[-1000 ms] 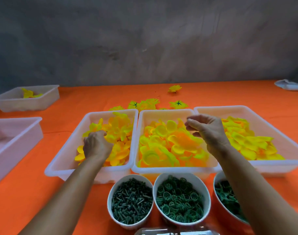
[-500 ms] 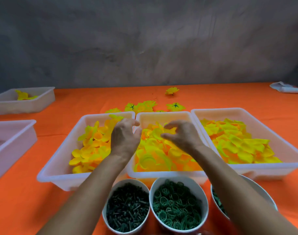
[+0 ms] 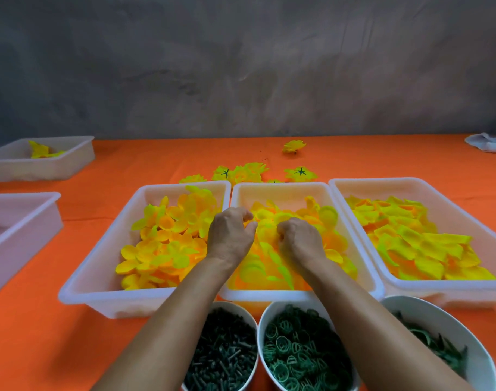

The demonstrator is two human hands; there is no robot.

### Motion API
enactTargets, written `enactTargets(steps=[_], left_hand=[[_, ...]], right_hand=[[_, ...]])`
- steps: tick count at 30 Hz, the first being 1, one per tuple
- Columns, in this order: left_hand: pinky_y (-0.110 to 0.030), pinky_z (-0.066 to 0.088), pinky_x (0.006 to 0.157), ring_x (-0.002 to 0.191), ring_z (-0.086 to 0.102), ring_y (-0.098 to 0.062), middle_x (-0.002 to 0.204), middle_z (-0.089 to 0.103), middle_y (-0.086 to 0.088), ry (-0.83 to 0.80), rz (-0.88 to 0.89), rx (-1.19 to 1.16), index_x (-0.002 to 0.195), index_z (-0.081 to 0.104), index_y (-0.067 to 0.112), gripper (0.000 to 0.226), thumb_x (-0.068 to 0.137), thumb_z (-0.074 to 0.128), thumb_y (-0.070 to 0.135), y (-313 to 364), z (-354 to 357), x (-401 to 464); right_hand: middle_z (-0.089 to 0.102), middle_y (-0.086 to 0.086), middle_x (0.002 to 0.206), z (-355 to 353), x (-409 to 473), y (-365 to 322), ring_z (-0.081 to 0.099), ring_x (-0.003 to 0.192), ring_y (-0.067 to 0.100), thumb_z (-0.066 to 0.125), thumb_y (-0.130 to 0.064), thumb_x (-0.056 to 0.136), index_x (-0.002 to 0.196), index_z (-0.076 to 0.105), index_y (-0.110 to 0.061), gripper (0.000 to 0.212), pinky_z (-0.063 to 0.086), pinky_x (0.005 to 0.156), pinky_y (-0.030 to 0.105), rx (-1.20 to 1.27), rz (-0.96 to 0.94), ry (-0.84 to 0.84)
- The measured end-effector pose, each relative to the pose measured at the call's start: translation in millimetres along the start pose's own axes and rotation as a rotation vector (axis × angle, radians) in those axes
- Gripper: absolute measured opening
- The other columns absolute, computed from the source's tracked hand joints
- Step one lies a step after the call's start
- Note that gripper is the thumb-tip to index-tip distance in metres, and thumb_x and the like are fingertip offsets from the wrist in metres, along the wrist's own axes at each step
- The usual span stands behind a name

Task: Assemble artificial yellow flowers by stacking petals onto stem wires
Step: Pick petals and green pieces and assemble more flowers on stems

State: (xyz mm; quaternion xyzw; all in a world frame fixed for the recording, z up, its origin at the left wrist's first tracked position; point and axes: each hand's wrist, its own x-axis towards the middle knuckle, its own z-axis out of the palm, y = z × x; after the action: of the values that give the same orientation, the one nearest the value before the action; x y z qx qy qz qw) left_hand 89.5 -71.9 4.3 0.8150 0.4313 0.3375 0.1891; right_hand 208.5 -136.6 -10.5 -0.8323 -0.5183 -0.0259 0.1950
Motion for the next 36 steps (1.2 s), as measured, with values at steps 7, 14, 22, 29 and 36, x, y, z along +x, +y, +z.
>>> enactTargets(steps=[7, 14, 22, 29, 36], left_hand=[[-0.038, 0.05, 0.079, 0.091, 0.063, -0.029, 0.098, 0.07, -0.013, -0.013, 0.023, -0.108, 0.109, 0.068, 0.01, 0.029, 0.092, 0.058, 0.031, -1.2, -1.9, 1.2], [-0.017, 0.044, 0.066, 0.071, 0.056, -0.008, 0.077, 0.067, 0.01, -0.083, 0.054, -0.497, 0.093, 0.073, 0.015, 0.028, 0.081, 0.068, 0.04, 3.4, -7.2, -2.0], [-0.019, 0.037, 0.05, 0.05, 0.043, -0.004, 0.059, 0.05, 0.007, -0.075, 0.034, -0.622, 0.083, 0.067, 0.009, 0.006, 0.084, 0.07, 0.015, 4.6, -9.0, -4.1], [-0.029, 0.045, 0.062, 0.071, 0.053, -0.02, 0.077, 0.058, -0.011, -0.035, -0.053, -0.692, 0.079, 0.061, 0.016, 0.014, 0.09, 0.06, 0.007, -0.4, -10.1, -4.1], [-0.022, 0.052, 0.074, 0.088, 0.058, -0.007, 0.107, 0.06, -0.003, -0.085, -0.07, -0.76, 0.113, 0.058, 0.013, 0.025, 0.09, 0.057, 0.002, 2.3, -10.3, -4.5]], right_hand=[[0.056, 0.007, 0.069, -12.4, 1.6, 4.9, 0.05, 0.069, 0.019, 0.074, -0.004, 0.077, 0.074, 0.071, 0.003, 0.008, 0.038, 0.068, 0.018, 0.731, 0.008, 0.293], [0.059, 0.001, 0.063, -14.1, -3.2, 4.0, 0.05, 0.061, 0.012, 0.077, 0.001, 0.072, 0.069, 0.07, -0.007, 0.011, 0.044, 0.063, 0.032, 0.941, -0.11, 0.315], [0.061, -0.009, 0.061, -13.6, -5.7, -1.8, 0.05, 0.061, 0.0, 0.076, -0.002, 0.074, 0.068, 0.068, -0.017, 0.018, 0.045, 0.061, 0.022, 1.167, -0.13, 0.207], [0.072, -0.008, 0.07, -19.8, -7.8, 4.0, 0.065, 0.065, 0.005, 0.069, -0.009, 0.081, 0.085, 0.071, -0.013, 0.007, 0.051, 0.059, 0.018, 1.495, 0.107, 0.123], [0.072, 0.001, 0.082, -24.6, -8.4, 0.9, 0.065, 0.075, 0.016, 0.062, -0.01, 0.085, 0.092, 0.07, -0.014, 0.011, 0.053, 0.065, 0.027, 1.567, 0.091, 0.017]])
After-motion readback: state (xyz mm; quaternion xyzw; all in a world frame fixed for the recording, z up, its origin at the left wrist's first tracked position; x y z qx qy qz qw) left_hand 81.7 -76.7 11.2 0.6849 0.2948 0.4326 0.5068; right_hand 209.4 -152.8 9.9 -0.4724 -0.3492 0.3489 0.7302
